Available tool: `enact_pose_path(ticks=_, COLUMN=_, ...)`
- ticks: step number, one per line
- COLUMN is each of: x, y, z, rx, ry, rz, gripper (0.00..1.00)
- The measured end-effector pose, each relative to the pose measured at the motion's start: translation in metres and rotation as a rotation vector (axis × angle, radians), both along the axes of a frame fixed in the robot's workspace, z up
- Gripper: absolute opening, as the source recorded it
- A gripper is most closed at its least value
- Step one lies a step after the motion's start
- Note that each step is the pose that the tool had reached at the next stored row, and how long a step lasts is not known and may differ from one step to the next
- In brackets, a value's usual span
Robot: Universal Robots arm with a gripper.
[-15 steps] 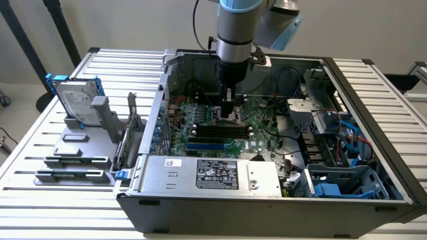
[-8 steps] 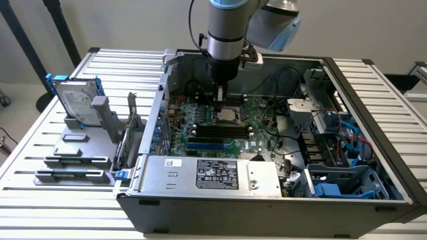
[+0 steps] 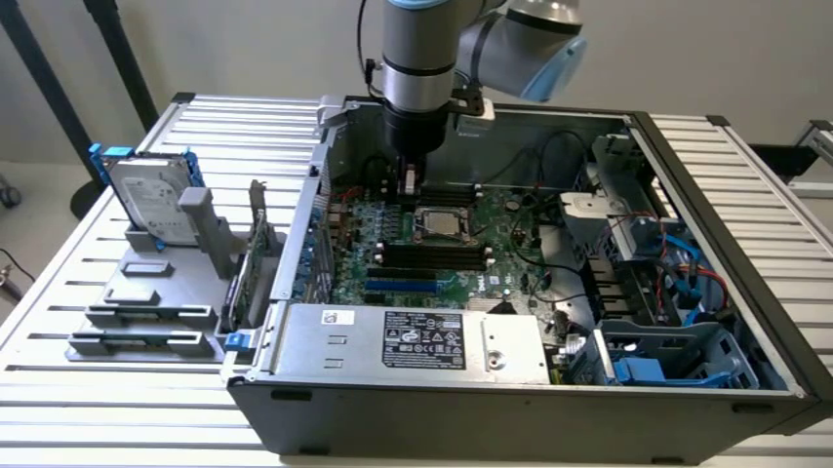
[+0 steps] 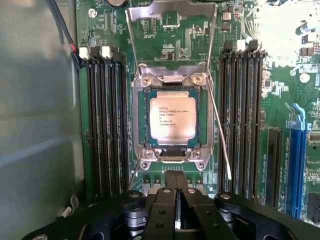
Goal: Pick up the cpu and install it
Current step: 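Place the cpu into insertion slot, then close the cpu cover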
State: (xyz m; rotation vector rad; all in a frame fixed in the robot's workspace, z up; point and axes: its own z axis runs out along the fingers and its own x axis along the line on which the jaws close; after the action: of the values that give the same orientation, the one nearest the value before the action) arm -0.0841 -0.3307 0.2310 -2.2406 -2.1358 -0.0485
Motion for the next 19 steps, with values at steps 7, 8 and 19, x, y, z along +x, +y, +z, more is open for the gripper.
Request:
enact_pose_path(ticks=7, x=0.0000, y=0.0000, z=0.0001, rx=0.0004, ry=0.0000, rz=0.000, gripper=0.11)
enact_pose_path(ticks=8, x=0.0000, y=0.0000, z=0.0000, rx=0.0004, ry=0.0000, rz=0.000, gripper=0.11)
enact_pose_path(ticks=19, x=0.0031, y=-0.0011, z=0.0014, rx=0.0009, ry=0.0000, rz=0.000, gripper=0.11)
